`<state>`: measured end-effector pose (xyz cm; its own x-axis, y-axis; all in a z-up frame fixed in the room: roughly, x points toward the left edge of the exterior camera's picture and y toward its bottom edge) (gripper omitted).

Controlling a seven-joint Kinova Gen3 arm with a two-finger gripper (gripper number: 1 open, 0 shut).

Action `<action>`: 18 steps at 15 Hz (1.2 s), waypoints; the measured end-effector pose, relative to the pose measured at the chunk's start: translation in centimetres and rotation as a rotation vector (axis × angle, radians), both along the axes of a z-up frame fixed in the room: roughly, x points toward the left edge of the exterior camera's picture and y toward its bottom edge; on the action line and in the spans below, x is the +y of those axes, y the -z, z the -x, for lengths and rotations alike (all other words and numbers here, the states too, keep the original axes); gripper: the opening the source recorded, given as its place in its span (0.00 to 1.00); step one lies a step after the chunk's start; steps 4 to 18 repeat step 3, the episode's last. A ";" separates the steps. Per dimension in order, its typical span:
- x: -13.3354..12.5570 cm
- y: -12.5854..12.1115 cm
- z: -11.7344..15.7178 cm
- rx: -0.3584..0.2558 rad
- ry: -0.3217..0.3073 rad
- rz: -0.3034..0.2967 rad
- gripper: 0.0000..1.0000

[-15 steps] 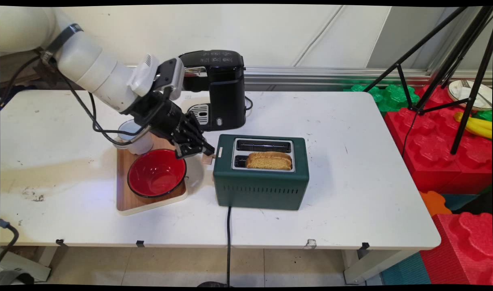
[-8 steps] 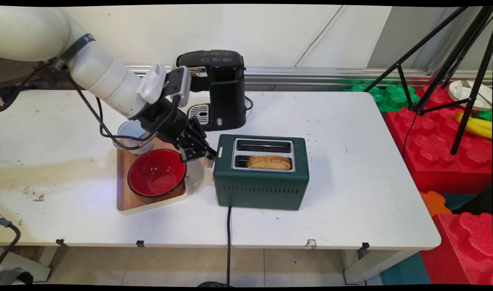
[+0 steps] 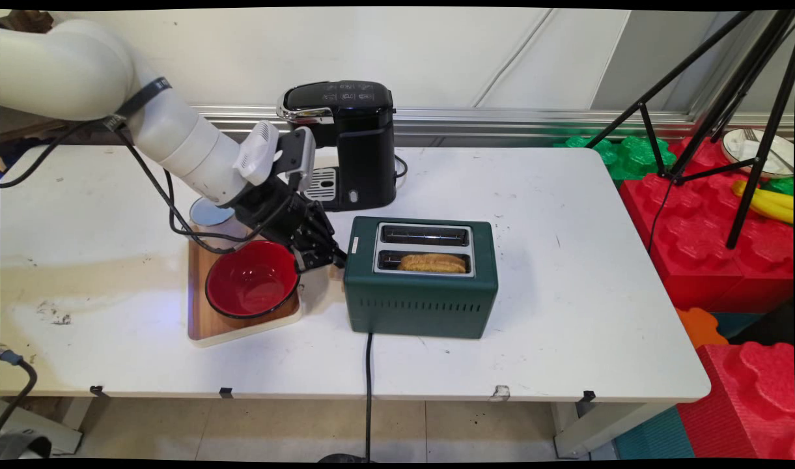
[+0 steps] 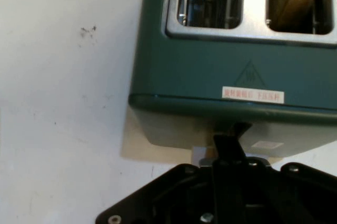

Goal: Press the toaster switch

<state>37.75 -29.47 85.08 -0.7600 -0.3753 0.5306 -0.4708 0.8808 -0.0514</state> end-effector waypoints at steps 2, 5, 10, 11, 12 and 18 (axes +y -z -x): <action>0.0 0.5 0.0 -0.005 -0.001 -0.005 0.00; 0.0 0.7 0.0 -0.007 -0.001 -0.006 0.00; 0.0 0.7 0.0 -0.007 -0.001 -0.006 0.00; 0.0 0.7 0.0 -0.007 -0.001 -0.006 0.00; 0.0 0.7 0.0 -0.007 -0.001 -0.006 0.00; 0.0 0.7 0.0 -0.007 -0.001 -0.006 0.00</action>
